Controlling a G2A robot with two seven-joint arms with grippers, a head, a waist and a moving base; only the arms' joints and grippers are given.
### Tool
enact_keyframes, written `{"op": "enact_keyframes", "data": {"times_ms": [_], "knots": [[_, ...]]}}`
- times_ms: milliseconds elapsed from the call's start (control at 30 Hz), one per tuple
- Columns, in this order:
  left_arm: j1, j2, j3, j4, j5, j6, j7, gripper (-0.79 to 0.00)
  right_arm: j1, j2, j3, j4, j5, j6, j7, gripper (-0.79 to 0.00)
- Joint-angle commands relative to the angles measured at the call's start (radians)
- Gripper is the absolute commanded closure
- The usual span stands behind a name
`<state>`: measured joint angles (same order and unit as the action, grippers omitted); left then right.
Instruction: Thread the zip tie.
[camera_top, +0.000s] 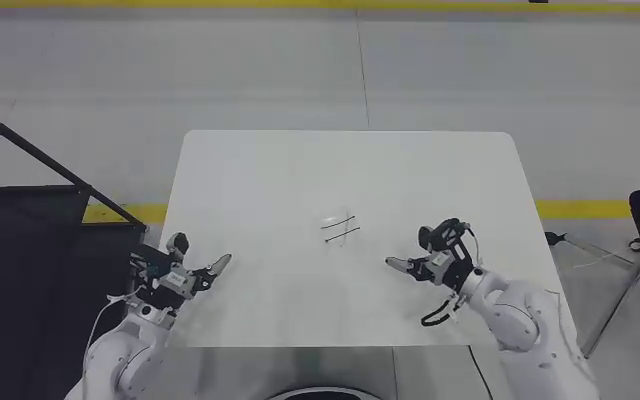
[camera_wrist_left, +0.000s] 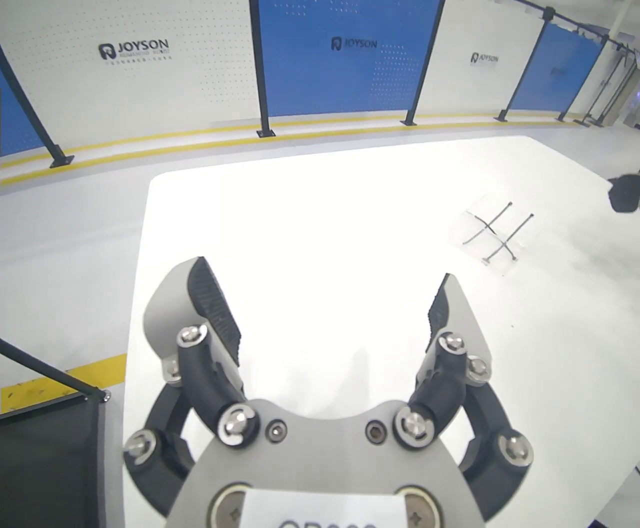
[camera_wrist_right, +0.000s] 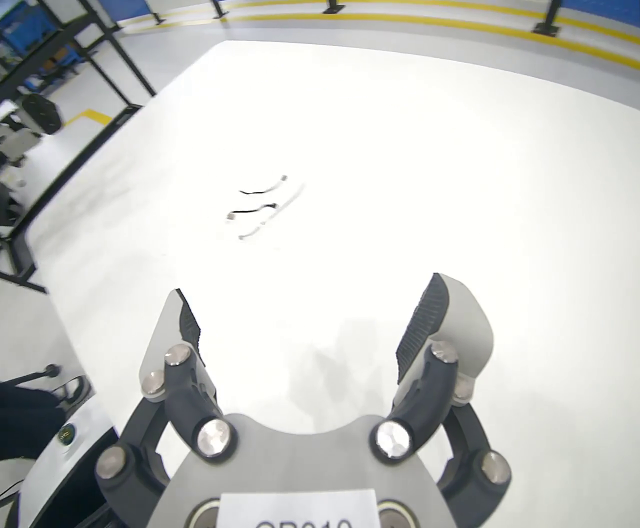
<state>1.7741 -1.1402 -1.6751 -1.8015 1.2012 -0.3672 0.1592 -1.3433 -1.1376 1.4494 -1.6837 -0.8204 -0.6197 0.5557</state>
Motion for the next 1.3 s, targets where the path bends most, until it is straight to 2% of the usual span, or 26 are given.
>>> {"op": "enact_keyframes", "data": {"times_ms": [0,367,433,667,767,900,967,1033,1067,1267], "knots": [[0.0,0.0,0.0,0.0,0.0,0.0,0.0,-0.785,0.017,0.001,0.0,0.01,0.031,-0.002,0.027,-0.785],[-0.003,-0.001,0.003,0.001,-0.003,0.002,-0.003,-0.785,0.012,0.002,-0.014,0.001,0.031,-0.019,0.035,-0.785],[-0.007,0.0,0.006,0.003,-0.007,-0.02,0.005,-0.785,0.023,0.003,-0.026,0.013,0.09,-0.047,0.053,-0.785],[-0.002,0.0,0.01,0.015,-0.004,-0.062,0.069,-0.785,0.209,-0.002,-0.118,0.182,0.32,-0.048,0.238,-0.785],[0.0,0.0,0.014,0.017,-0.002,-0.073,0.071,-0.785,0.295,-0.009,-0.166,0.269,0.383,-0.019,0.294,-0.785],[0.0,0.0,0.013,0.016,-0.001,-0.076,0.071,-0.785,0.381,-0.02,-0.229,0.352,0.395,0.022,0.316,-0.693],[0.0,0.0,0.013,0.016,-0.001,-0.076,0.071,-0.785,0.41,-0.025,-0.251,0.382,0.396,0.035,0.312,-0.548],[0.0,0.0,0.013,0.016,-0.001,-0.076,0.071,-0.785,0.431,-0.028,-0.269,0.409,0.397,0.035,0.309,-0.477],[0.0,0.0,0.013,0.016,-0.001,-0.076,0.071,-0.785,0.442,-0.029,-0.276,0.421,0.393,0.042,0.31,-0.397],[0.0,0.0,0.013,0.016,-0.001,-0.076,0.071,-0.785,0.492,-0.04,-0.328,0.479,0.389,0.064,0.312,-0.317]]}}
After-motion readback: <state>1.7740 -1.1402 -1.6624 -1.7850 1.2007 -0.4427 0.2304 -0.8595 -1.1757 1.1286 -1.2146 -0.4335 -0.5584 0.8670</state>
